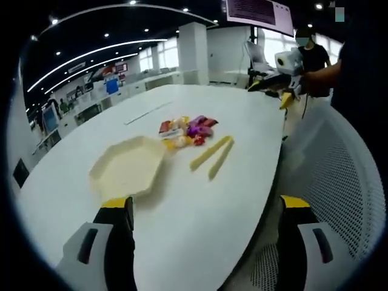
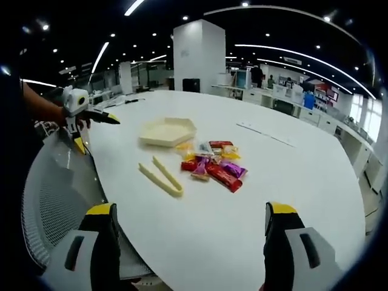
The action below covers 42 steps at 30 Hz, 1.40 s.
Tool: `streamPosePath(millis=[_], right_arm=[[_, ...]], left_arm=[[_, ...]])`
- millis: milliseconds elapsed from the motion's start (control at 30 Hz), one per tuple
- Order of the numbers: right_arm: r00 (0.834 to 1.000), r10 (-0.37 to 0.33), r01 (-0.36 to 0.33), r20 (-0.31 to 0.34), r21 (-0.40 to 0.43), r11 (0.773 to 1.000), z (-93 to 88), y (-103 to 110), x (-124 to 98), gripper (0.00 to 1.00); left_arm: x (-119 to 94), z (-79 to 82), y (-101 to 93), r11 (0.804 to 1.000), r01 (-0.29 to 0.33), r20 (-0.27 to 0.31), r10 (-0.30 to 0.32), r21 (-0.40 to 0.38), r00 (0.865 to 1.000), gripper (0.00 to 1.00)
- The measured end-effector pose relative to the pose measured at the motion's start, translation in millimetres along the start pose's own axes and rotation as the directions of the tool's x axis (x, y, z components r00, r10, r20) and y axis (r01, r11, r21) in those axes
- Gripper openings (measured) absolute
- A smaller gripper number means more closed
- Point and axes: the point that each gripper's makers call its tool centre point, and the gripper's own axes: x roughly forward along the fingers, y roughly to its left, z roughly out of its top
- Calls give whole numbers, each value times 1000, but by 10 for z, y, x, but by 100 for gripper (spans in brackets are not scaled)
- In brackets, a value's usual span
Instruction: Place the target food into the container with the food tongs after gripping and lifting it, then release it inside without dropping or visibly crushing the food.
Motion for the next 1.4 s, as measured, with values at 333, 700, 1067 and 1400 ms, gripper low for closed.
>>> streamPosePath(millis=[333, 700, 1067, 1400], right_arm=[[1000, 8, -8, 12, 22, 1000, 26, -2, -17, 98], [999, 31, -32, 22, 28, 999, 82, 31, 4, 97], [999, 38, -38, 14, 58, 998, 27, -38, -13, 94], [999, 37, -38, 13, 84, 996, -19, -91, -33, 93]], left_arm=[[437, 281, 36, 980, 117, -69, -107, 164, 992, 87], [981, 187, -25, 934, 271, -203, -226, 231, 953, 74], [1379, 111, -104, 903, 341, -253, -278, 260, 927, 49], [1531, 26, -95, 901, 356, -284, -283, 249, 916, 30]])
